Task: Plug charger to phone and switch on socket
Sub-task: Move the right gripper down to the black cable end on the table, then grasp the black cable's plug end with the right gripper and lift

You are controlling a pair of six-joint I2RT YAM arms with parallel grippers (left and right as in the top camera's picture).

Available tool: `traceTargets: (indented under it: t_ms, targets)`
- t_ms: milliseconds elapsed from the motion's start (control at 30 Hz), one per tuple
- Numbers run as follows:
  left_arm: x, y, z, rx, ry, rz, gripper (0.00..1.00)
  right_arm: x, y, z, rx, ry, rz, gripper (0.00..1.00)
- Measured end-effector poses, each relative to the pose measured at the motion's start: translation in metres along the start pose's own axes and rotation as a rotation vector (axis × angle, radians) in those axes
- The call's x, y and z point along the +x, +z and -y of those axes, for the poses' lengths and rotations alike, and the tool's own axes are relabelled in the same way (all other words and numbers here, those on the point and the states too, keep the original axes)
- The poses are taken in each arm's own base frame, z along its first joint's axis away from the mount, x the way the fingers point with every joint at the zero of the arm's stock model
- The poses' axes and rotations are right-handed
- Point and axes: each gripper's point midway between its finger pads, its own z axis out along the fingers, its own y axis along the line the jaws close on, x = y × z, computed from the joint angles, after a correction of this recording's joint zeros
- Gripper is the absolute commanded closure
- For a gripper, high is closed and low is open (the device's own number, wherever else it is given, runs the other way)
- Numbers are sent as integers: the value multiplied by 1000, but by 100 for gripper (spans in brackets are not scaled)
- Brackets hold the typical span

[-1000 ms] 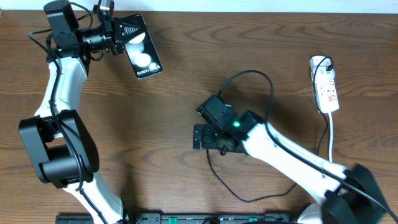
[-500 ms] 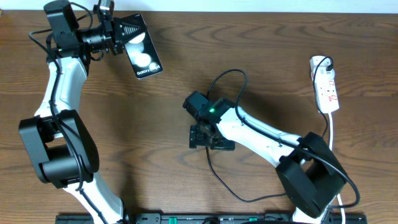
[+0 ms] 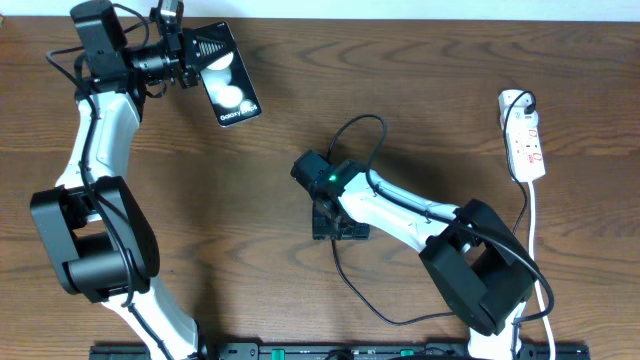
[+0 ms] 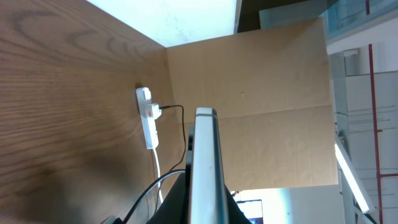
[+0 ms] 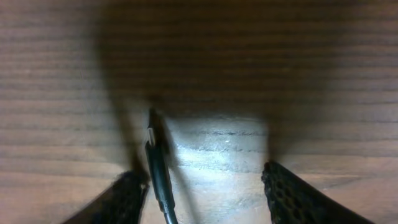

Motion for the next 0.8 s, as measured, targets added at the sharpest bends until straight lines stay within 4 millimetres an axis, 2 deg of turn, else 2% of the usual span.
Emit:
traceTargets:
  t_ms: [133,300,333,500,800]
  targets:
    - [0,0,0,0,0,0,93,-2,0,0,2,-2,9,68]
    - [0,0,0,-1,0,1,92,-2,0,0,5,-5,11,79]
    - [0,0,0,-1,0,1,92,-2,0,0,4,-6,12,85]
    - [-1,0,0,-3,0,3,93,-2,0,1,5,-5,13,92]
    - [-1,0,0,-3,0,3,93,-3,0,0,2,-3,15,99]
